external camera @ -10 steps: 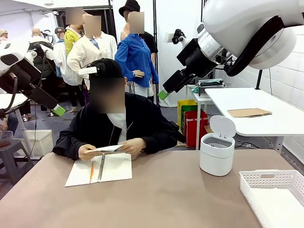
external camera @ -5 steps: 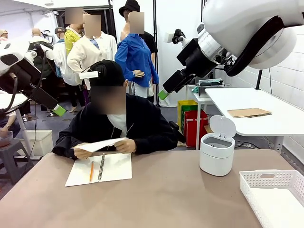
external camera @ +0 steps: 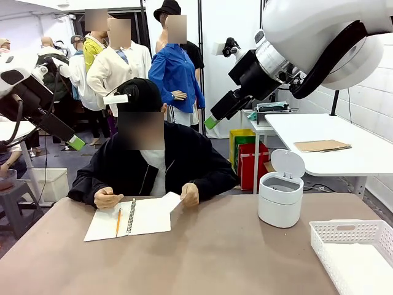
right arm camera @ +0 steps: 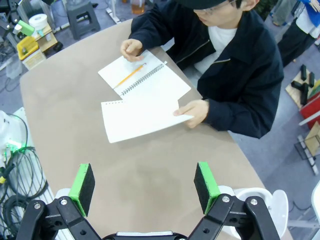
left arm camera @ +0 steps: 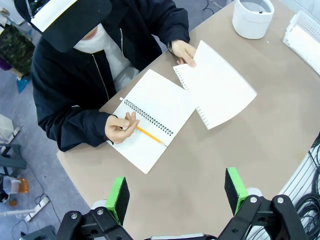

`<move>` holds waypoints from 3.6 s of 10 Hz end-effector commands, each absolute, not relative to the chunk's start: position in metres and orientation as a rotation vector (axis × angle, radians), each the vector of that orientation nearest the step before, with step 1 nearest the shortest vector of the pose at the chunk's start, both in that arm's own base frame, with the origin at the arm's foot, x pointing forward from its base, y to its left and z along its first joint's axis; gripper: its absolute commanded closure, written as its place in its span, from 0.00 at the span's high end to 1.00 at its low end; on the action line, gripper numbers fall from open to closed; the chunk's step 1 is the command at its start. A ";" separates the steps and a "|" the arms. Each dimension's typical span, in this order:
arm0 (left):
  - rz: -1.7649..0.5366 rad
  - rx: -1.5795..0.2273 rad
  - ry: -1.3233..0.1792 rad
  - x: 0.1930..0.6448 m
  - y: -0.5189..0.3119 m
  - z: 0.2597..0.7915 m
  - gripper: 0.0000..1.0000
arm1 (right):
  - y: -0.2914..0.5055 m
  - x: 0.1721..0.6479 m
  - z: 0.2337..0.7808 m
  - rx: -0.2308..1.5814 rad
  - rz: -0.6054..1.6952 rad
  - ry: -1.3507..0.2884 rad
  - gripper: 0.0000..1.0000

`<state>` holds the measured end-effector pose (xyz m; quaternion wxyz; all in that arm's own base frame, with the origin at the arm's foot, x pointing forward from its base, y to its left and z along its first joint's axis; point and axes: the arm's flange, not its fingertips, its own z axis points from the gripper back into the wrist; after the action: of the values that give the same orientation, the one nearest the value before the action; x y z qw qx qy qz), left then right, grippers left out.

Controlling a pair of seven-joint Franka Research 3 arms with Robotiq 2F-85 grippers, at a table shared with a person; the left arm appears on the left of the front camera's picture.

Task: Sort the paper based on its condition.
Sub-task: If a person hands you a paper, place it in the Organizing basket , and if it's crumpled, put it in the Trash can.

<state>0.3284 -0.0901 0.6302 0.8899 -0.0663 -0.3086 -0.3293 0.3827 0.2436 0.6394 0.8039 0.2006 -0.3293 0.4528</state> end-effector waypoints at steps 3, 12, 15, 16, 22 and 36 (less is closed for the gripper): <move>-0.681 -0.133 -0.642 0.328 -0.090 0.630 1.00 | 0.242 0.380 0.636 0.433 0.970 -0.700 1.00; -0.681 -0.133 -0.642 0.328 -0.090 0.630 1.00 | 0.242 0.380 0.636 0.433 0.970 -0.700 1.00; -0.681 -0.133 -0.642 0.328 -0.090 0.630 1.00 | 0.242 0.380 0.636 0.433 0.970 -0.700 1.00; -0.681 -0.133 -0.642 0.328 -0.090 0.630 1.00 | 0.242 0.380 0.636 0.433 0.970 -0.700 1.00; -0.681 -0.133 -0.642 0.328 -0.090 0.630 1.00 | 0.225 0.433 0.607 0.595 0.650 -0.320 1.00; -0.681 -0.133 -0.642 0.328 -0.090 0.630 1.00 | 0.226 0.472 0.436 0.928 -0.265 -0.079 1.00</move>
<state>0.3284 -0.0901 0.6302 0.8899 -0.0664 -0.3087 -0.3292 0.4644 0.2200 0.4440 0.8897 0.4362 -0.0217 -0.1329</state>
